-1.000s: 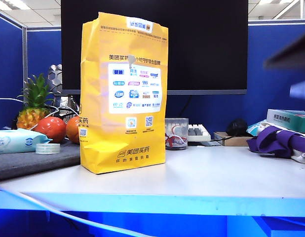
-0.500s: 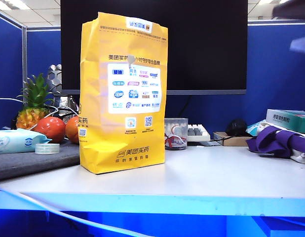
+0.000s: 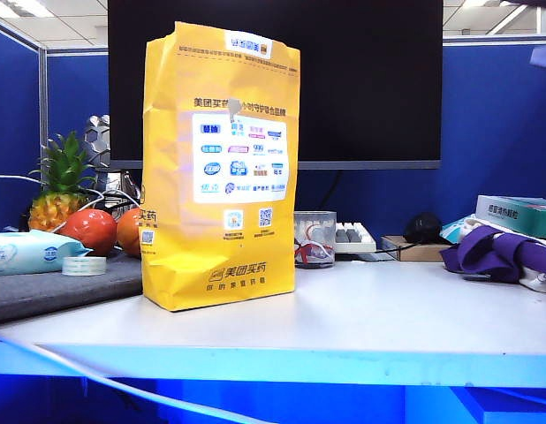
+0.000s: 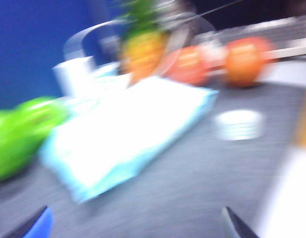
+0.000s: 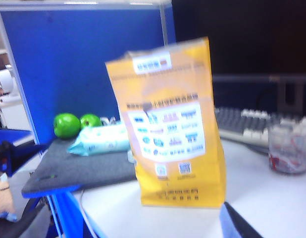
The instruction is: Pick up the kiwifruit and throw it into the yellow paper bag.
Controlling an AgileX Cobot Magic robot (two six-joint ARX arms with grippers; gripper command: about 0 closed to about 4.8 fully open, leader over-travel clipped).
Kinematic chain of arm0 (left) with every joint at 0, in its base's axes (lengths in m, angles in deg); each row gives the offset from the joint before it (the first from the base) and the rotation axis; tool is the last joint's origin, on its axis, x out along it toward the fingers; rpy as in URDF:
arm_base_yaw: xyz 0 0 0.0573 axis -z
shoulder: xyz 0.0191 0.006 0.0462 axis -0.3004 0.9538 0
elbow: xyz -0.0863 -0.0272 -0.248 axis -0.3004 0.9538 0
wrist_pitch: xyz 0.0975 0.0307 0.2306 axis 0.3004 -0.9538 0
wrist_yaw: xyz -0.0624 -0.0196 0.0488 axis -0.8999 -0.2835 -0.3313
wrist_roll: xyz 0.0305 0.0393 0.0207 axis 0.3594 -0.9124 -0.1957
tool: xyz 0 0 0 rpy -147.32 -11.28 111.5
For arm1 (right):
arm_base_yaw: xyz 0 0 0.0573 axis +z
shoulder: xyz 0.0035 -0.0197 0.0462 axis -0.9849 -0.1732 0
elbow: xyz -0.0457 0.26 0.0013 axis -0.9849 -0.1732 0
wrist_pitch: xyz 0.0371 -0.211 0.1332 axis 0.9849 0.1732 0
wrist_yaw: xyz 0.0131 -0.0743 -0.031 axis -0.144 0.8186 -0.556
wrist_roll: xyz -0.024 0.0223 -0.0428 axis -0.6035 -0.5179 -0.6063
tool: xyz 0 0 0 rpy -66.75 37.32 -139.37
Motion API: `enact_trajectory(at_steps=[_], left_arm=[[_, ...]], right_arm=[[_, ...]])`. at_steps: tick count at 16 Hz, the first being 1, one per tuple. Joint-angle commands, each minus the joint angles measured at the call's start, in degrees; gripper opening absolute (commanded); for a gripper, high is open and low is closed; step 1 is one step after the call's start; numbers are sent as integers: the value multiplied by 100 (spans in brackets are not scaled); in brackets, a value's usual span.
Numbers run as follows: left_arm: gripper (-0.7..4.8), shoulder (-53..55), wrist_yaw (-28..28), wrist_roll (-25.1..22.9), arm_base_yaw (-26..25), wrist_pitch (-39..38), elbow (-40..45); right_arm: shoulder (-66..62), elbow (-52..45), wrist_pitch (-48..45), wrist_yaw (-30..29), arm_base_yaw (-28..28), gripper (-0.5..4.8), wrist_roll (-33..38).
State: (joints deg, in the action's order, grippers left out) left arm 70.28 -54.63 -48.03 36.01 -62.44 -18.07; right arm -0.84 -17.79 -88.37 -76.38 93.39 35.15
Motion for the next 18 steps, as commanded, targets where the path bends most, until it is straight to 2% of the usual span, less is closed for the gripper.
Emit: enact_trajectory(at_steps=[1,2,3,8,18], left_arm=[[479,-7,-1305,20,0,256,-2],[479,-7,-2046,20,0,404,-2],[479,-7,-2269,20,-4,588,-2],[479,-7,-2332,20,-79,990,-2],[479,-7,-2356,20,-76,1021,-4]], right_arm=[[105,-50,146,-35,9,479,9],[105,-50,330,-39,9,479,9],[105,-50,407,-37,9,479,9],[105,-50,481,-37,13,479,9],[105,-50,485,-13,15,479,9]])
